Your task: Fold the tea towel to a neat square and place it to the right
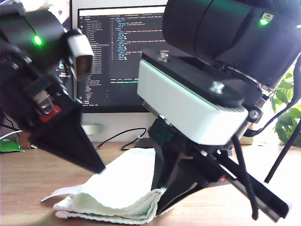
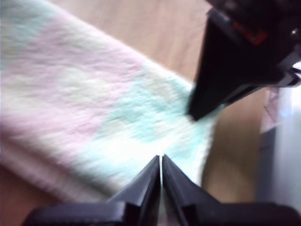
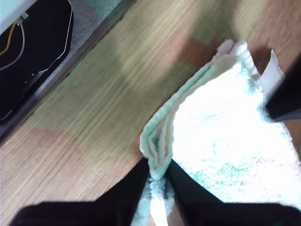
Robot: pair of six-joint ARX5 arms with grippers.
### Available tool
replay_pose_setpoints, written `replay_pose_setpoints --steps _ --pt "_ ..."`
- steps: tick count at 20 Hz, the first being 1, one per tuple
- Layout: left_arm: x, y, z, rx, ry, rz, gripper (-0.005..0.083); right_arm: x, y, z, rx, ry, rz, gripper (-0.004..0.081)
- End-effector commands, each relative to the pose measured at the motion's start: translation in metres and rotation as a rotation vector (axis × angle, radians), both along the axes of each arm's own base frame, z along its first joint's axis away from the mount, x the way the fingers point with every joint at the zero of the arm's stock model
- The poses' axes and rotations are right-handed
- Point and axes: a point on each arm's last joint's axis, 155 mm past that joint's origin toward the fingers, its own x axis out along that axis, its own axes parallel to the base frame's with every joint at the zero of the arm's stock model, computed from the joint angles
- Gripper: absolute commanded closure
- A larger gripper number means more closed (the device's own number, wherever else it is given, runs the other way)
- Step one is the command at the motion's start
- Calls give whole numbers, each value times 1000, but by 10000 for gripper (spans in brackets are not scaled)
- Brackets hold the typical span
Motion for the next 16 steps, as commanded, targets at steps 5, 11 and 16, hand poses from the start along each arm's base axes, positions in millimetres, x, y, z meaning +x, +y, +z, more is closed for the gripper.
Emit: replay_pose_setpoints --steps 5,11,16 --pt "-7 22 14 86 -116 -14 745 19 28 35 114 24 -129 781" --pt "-13 32 25 167 -206 1 619 32 39 62 158 65 -214 781" --pt "3 36 29 206 -288 62 455 32 38 62 161 87 -243 781"
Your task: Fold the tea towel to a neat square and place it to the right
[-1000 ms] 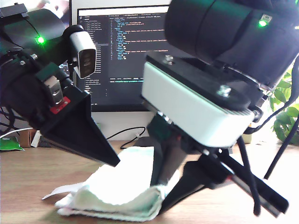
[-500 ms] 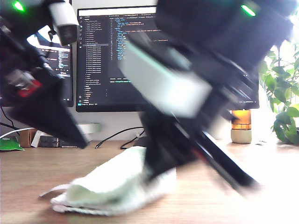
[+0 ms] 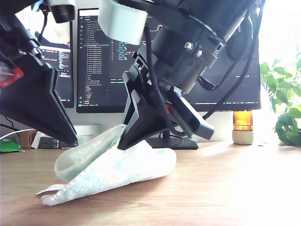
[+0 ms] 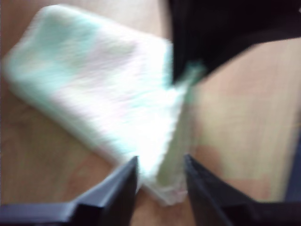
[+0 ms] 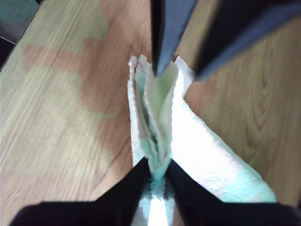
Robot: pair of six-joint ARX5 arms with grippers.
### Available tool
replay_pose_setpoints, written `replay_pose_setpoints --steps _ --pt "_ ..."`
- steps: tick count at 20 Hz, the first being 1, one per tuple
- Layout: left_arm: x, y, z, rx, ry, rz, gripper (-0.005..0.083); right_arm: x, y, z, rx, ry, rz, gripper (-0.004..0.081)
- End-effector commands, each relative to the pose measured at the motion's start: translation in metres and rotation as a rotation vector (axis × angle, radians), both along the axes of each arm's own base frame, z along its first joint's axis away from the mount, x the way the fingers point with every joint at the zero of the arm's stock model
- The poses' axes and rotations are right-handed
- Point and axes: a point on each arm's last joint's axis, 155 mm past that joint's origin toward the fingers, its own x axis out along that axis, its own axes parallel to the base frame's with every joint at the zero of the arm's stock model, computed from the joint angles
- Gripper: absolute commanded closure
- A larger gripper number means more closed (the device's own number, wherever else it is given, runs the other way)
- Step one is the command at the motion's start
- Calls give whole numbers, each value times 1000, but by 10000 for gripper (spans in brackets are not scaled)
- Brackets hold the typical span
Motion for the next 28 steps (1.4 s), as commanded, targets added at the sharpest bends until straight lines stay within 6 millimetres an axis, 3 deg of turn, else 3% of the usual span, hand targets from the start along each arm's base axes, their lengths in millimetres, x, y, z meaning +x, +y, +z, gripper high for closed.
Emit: replay_pose_setpoints --steps 1,3,5,8,11,12,14,17,22,28 --pt "-2 1 -7 7 11 8 409 1 1 -1 8 17 -17 781" --pt "-7 -3 -8 5 21 -14 275 1 1 -1 8 17 -18 781" --pt "-13 -9 -8 -5 31 -45 232 1 1 0 11 16 -18 781" --pt "-24 -17 -10 -4 41 -88 233 4 5 4 30 3 -19 781" --pt "-30 -20 -26 49 67 -108 241 9 11 15 67 8 -48 781" --pt "-28 -17 -34 84 69 -90 246 10 14 20 86 20 -70 781" --pt "-8 -5 -44 164 9 4 340 12 17 27 99 25 -78 781" --pt "0 -6 -45 169 -17 22 366 13 18 30 107 38 -94 781" --pt "4 1 -35 189 -67 47 366 7 11 22 64 65 -97 781" --pt "-4 6 -6 124 -99 44 360 14 4 20 58 69 -120 781"
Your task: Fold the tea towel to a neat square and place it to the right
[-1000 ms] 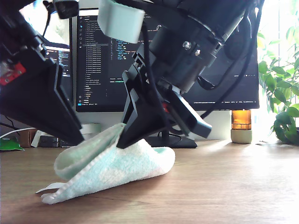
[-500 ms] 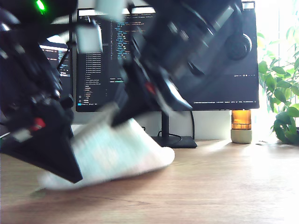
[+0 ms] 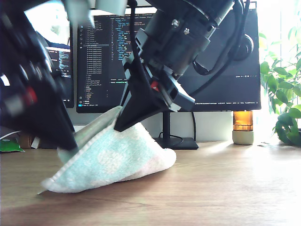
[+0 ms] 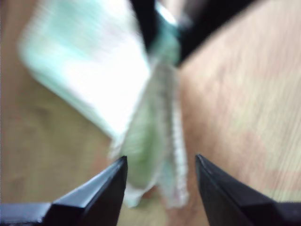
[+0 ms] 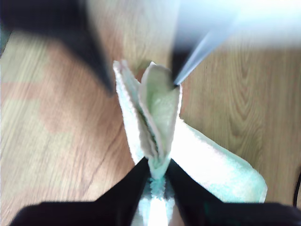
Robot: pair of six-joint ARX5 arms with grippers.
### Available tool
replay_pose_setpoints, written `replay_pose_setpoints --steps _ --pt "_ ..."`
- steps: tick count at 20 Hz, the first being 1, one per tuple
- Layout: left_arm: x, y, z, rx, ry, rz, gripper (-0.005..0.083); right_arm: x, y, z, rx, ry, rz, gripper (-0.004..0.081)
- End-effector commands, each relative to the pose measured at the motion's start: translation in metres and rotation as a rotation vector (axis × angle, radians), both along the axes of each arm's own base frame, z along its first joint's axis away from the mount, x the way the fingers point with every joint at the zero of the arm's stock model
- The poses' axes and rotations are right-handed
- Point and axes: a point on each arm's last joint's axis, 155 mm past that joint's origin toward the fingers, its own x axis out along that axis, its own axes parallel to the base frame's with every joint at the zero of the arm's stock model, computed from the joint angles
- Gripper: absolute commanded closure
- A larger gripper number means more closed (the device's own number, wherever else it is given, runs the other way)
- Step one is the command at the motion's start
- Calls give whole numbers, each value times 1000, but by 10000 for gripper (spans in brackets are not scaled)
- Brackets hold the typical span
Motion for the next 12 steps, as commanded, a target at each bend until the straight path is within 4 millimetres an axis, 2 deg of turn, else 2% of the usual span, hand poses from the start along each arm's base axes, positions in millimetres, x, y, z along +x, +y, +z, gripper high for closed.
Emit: replay_pose_setpoints --steps 1,3,8,12 --pt "-11 2 -6 -6 40 -21 359 2 -1 -2 2 8 -7 781" --pt "-13 1 -8 -20 62 -29 351 2 -1 -2 2 9 -8 781" --pt "2 4 -4 -58 50 12 116 2 -1 -2 5 12 -12 781" --pt "8 6 -2 -85 53 60 112 3 0 -1 10 9 -13 781"
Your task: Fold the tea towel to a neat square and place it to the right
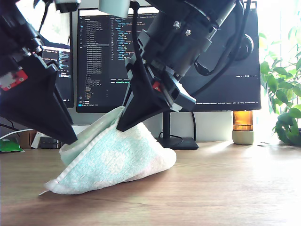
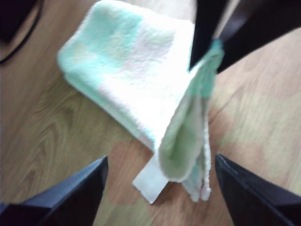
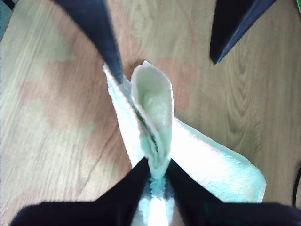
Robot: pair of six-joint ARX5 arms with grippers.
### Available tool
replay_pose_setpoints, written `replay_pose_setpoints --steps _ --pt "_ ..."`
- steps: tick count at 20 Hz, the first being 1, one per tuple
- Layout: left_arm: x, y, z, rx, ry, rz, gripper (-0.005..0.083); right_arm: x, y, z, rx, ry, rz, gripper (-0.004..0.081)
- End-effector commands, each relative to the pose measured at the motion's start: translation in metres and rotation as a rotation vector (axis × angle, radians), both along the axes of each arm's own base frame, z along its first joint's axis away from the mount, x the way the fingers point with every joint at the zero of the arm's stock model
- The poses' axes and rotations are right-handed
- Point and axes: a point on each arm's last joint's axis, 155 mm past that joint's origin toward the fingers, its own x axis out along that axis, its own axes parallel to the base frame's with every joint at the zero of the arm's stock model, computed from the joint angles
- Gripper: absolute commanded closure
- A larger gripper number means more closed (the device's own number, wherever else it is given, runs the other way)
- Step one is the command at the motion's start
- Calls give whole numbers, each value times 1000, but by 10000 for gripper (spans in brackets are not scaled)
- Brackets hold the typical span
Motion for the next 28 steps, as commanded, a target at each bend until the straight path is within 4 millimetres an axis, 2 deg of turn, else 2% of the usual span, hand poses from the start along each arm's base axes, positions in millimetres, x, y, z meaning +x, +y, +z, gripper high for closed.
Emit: replay_pose_setpoints --steps 1,9,12,15,17,24,26,28 --pt "-4 1 -10 -10 37 23 112 1 1 -1 5 7 -6 781" --pt "-16 -13 -13 -75 110 -16 108 4 0 0 13 3 -16 781" --pt "-14 -12 -25 -44 131 -8 -7 6 2 2 28 4 -26 781" --pt "-4 -17 -33 -36 117 4 -10 6 2 2 29 4 -26 781" --pt "0 -13 -41 -5 116 25 -10 6 2 2 29 5 -27 781" --pt "-4 -8 -69 58 191 44 -2 6 2 2 27 5 -27 781" --pt "-4 -7 -69 58 194 48 93 5 2 2 27 5 -27 781" --pt "-4 -7 -69 58 192 48 303 6 2 2 27 5 -27 781"
